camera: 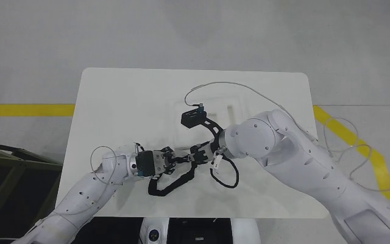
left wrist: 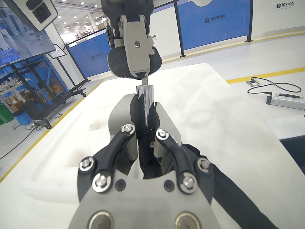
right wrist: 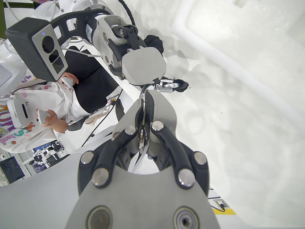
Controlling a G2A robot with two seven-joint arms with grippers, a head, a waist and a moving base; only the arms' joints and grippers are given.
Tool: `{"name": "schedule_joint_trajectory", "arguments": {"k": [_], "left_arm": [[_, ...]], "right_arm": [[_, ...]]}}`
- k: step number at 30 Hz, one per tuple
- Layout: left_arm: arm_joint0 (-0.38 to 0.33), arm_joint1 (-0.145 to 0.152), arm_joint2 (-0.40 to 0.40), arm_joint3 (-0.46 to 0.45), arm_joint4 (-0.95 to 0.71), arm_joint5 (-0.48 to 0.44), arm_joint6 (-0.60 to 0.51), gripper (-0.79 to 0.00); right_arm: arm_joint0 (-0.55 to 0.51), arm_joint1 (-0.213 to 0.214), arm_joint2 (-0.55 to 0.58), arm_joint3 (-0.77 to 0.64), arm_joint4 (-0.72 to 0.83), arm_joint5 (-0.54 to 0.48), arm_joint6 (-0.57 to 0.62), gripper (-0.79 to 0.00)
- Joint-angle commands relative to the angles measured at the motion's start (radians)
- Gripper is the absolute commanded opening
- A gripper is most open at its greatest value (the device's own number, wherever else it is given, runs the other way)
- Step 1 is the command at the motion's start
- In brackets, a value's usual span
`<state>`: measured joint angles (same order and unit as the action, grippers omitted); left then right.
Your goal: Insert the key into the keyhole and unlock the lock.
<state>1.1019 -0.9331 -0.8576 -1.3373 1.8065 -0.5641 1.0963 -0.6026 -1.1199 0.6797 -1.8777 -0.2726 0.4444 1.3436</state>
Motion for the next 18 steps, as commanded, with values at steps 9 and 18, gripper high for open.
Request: {"name": "schedule_joint_trajectory", "arguments": {"k": [9,18], "left_arm": [[0.005,-0.002,-0.006,-0.003,-0.006,-0.004,-0.023,-0.785],[0.009,-0.003,-0.012,-0.003,-0.020,-0.013,-0.030,-0.785]], "right_arm": [[0.008,-0.004,-0.018,-0.017,-0.047,0.036,-0.004,-0.785],[0.021,-0.013,-0.048,-0.009,-0.058,0.048,-0.016,-0.785]]}}
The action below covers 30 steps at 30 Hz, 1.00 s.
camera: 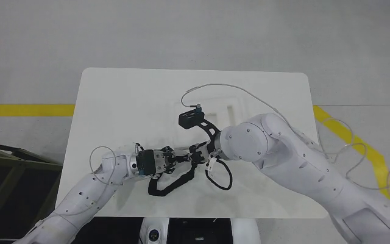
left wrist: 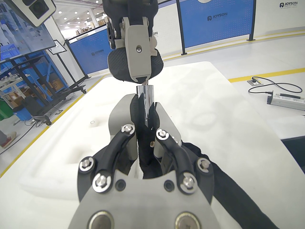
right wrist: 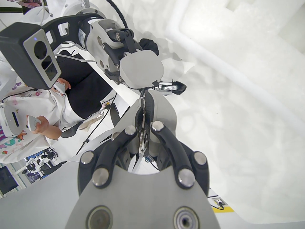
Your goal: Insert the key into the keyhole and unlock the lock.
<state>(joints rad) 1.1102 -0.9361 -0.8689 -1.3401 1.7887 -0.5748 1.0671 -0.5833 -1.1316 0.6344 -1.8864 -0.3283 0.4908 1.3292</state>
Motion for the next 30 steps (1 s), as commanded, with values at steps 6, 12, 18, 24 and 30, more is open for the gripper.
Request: {"name": "schedule_joint_trajectory", "arguments": {"k": [6,12,18,24,30], "left_arm": [[0.002,-0.001,-0.003,0.000,-0.006,-0.007,-0.008,-0.785],[0.003,-0.003,-0.006,0.003,-0.010,-0.013,-0.010,-0.785],[0.002,-0.004,-0.007,0.006,-0.013,-0.017,-0.010,-0.785],[0.003,-0.006,-0.009,0.010,-0.018,-0.018,-0.008,-0.785],[0.005,-0.006,-0.014,0.018,-0.028,-0.023,0.002,-0.785]], "right_arm": [[0.012,-0.005,-0.021,-0.003,-0.013,0.012,-0.012,-0.785],[0.020,-0.009,-0.028,0.002,-0.004,0.014,-0.014,-0.480],[0.022,-0.010,-0.024,0.001,0.006,0.015,-0.015,-0.453],[0.026,-0.008,-0.008,-0.003,0.007,0.017,-0.017,-0.437],[0.012,0.009,0.043,-0.031,0.008,0.018,-0.017,-0.416]]}}
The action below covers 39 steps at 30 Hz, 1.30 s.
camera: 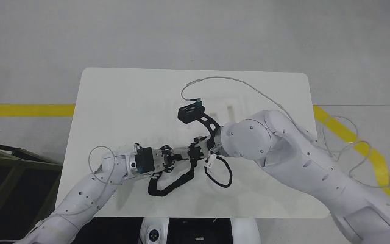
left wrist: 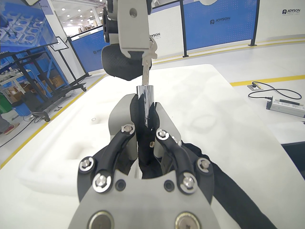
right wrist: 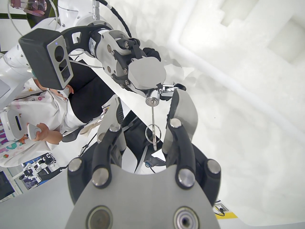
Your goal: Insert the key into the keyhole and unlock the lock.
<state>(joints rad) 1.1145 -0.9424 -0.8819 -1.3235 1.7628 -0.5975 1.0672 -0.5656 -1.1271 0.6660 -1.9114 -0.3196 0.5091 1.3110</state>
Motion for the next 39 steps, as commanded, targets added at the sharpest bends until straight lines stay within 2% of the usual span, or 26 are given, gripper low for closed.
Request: {"name": "schedule_joint_trajectory", "arguments": {"k": [1,14,18,20,23,30,36,39], "left_arm": [[0.001,0.000,-0.001,0.002,-0.003,-0.001,0.002,-0.785],[0.007,-0.002,-0.013,0.014,-0.023,-0.007,0.009,-0.785],[0.009,-0.002,-0.015,0.012,-0.024,-0.009,0.003,-0.785],[0.009,-0.002,-0.016,0.011,-0.024,-0.010,0.001,-0.785],[0.011,-0.003,-0.018,0.009,-0.024,-0.011,-0.002,-0.785],[0.013,-0.003,-0.020,0.005,-0.019,-0.013,-0.006,-0.785],[0.014,-0.004,-0.022,0.004,-0.018,-0.013,-0.009,-0.785],[0.015,-0.004,-0.023,0.004,-0.018,-0.013,-0.010,-0.785]], "right_arm": [[-0.011,0.009,0.023,-0.011,-0.002,0.000,0.000,-0.409],[-0.130,0.072,0.187,-0.092,0.001,-0.032,0.032,-0.406],[-0.162,0.084,0.207,-0.117,-0.004,-0.049,0.049,-0.511],[-0.171,0.087,0.211,-0.124,-0.006,-0.055,0.051,-0.591],[-0.179,0.089,0.213,-0.128,-0.001,-0.066,0.050,-0.643],[-0.175,0.085,0.202,-0.117,0.024,-0.096,0.043,-0.674],[-0.164,0.082,0.191,-0.110,0.033,-0.105,0.040,-0.779],[-0.161,0.081,0.190,-0.109,0.036,-0.103,0.038,-0.785]]}}
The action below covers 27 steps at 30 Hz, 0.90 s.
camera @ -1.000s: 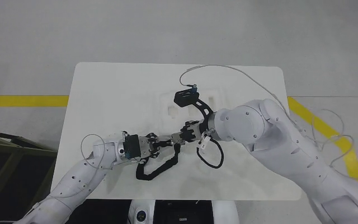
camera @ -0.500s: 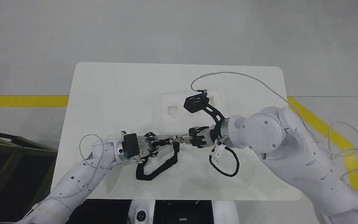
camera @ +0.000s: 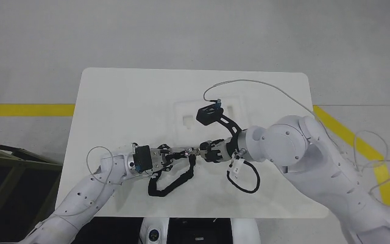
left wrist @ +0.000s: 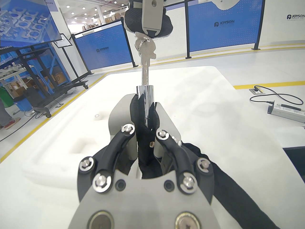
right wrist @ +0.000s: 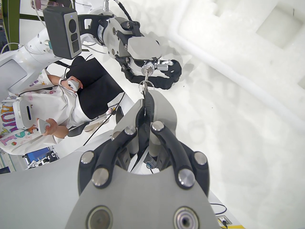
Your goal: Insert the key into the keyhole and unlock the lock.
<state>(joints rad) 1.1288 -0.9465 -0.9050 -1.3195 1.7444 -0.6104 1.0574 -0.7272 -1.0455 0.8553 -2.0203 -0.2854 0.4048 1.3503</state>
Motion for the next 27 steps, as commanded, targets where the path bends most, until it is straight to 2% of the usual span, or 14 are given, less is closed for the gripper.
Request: {"name": "schedule_joint_trajectory", "arguments": {"k": [1,20,27], "left_arm": [[0.001,0.000,-0.001,0.000,0.000,0.000,0.000,-0.785],[0.001,-0.003,-0.005,0.002,0.005,0.000,0.007,-0.785],[0.001,-0.004,-0.006,0.005,0.003,0.000,0.008,-0.785]], "right_arm": [[0.001,0.000,0.001,0.000,0.003,0.002,-0.002,-0.785],[0.025,-0.011,-0.034,0.032,0.032,-0.018,-0.018,-0.785],[0.023,-0.007,-0.014,0.016,0.023,-0.006,-0.025,-0.785]]}}
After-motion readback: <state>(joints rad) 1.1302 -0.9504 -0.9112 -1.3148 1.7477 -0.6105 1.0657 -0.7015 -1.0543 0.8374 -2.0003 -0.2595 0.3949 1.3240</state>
